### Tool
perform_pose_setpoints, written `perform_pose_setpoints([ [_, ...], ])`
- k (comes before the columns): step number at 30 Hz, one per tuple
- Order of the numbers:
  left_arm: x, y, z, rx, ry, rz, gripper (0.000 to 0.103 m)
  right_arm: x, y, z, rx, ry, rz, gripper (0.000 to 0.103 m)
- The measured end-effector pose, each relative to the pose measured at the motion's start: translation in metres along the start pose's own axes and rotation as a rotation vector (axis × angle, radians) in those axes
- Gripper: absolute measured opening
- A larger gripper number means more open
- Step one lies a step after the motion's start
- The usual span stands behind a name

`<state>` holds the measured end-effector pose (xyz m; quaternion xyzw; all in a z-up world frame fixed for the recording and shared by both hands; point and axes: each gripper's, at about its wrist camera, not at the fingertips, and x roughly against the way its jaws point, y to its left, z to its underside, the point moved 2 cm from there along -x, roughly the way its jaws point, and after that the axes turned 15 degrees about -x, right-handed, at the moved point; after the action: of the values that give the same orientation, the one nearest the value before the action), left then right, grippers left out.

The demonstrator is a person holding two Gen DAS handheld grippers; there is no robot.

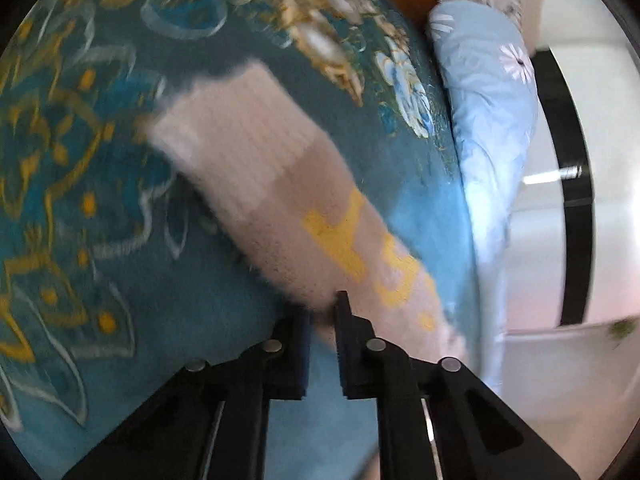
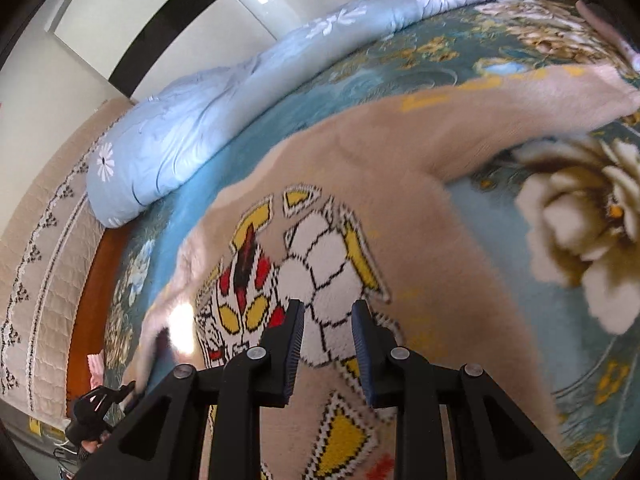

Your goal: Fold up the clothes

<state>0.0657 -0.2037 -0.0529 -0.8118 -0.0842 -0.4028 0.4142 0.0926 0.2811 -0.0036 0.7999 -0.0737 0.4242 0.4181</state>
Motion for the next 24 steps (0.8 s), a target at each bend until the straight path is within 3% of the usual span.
perform_pose_setpoints([
  [2,0.004,-0.009,-0.007,-0.088,-0.024,-0.066,0.007,-0.006,0.000,0.003,0.019,0.018,0.028,0.027],
  [4,0.014,-0.021,-0.020,-0.186,-0.095,-0.126,0.007,-0.009,-0.002,0.004,0.019,0.028,0.042,0.027],
  [6,0.020,-0.027,-0.033,-0.249,-0.138,-0.155,0.007,-0.011,-0.004,0.004,0.012,0.041,0.039,0.027],
  [10,0.018,-0.036,-0.037,-0.337,-0.128,-0.230,0.007,-0.012,-0.006,0.004,0.009,0.049,0.034,0.027],
  [13,0.032,-0.068,-0.043,-0.425,-0.186,-0.244,0.007,-0.002,-0.008,-0.003,-0.019,0.020,0.000,0.027],
  [15,0.052,-0.113,-0.042,-0.541,-0.251,-0.232,0.007,0.008,-0.011,-0.009,-0.037,-0.015,-0.014,0.027],
  [19,0.100,-0.226,-0.015,-0.817,-0.382,-0.133,0.007,0.029,-0.020,-0.021,-0.069,-0.082,-0.022,0.027],
  [21,0.109,-0.273,0.010,-0.939,-0.406,-0.090,0.007,0.033,-0.026,-0.027,-0.091,-0.097,-0.018,0.027],
  [24,0.095,-0.325,0.056,-1.104,-0.377,-0.076,0.007,0.036,-0.040,-0.034,-0.138,-0.092,-0.011,0.027],
])
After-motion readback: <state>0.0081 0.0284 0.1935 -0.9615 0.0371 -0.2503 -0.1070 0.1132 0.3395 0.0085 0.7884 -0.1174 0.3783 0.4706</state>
